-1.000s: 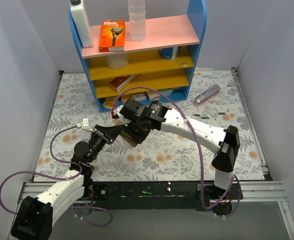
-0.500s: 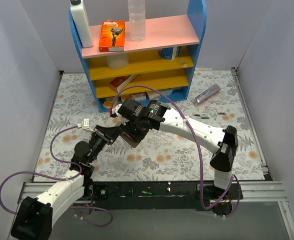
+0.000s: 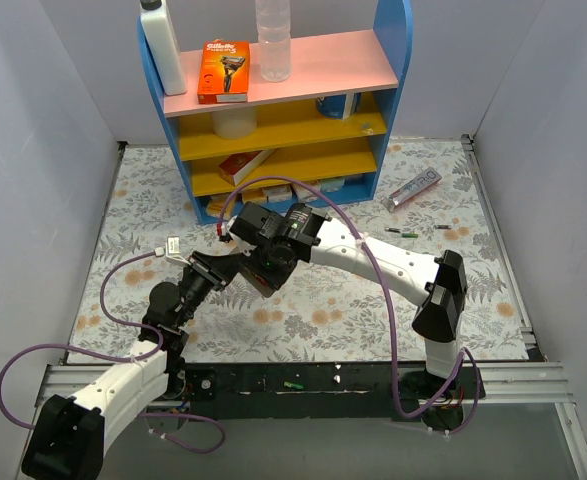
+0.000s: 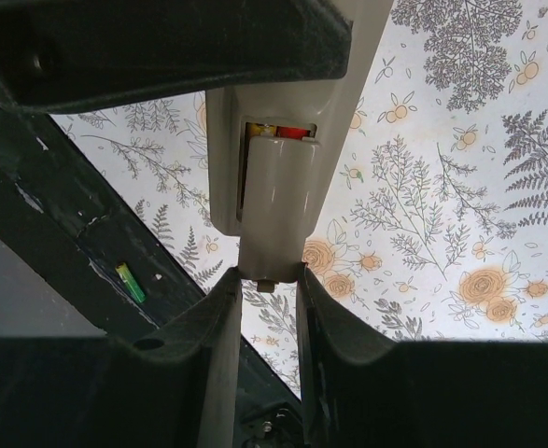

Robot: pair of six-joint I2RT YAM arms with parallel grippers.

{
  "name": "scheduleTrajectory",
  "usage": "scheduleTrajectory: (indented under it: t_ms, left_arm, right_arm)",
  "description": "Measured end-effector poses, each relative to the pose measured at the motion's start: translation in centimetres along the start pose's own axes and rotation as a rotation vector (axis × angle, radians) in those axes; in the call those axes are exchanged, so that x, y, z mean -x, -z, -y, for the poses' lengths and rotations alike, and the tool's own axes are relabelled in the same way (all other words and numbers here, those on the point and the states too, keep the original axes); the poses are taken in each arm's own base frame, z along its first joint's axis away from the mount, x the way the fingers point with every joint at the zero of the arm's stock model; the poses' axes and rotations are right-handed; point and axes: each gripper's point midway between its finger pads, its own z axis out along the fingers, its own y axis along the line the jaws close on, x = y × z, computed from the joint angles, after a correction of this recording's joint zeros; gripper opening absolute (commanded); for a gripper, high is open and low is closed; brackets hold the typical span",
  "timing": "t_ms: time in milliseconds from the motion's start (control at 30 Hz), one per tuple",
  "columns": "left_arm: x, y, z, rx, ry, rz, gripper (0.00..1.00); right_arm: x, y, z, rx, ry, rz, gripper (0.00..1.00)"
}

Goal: Load the batteries into the remote control
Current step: Load the battery cover into the remote control.

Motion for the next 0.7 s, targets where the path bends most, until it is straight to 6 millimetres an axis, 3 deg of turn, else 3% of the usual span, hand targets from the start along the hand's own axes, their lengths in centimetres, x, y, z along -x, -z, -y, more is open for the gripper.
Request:
scheduleTrajectory:
  t_ms: [700]
  left_arm:
    - [-0.57,0.12,-0.83,0.029,-0.023,-0.024,0.01]
  right_arm:
    - [0.13,-0.61,0.0,-0.015,0.008,-0.009,0.08]
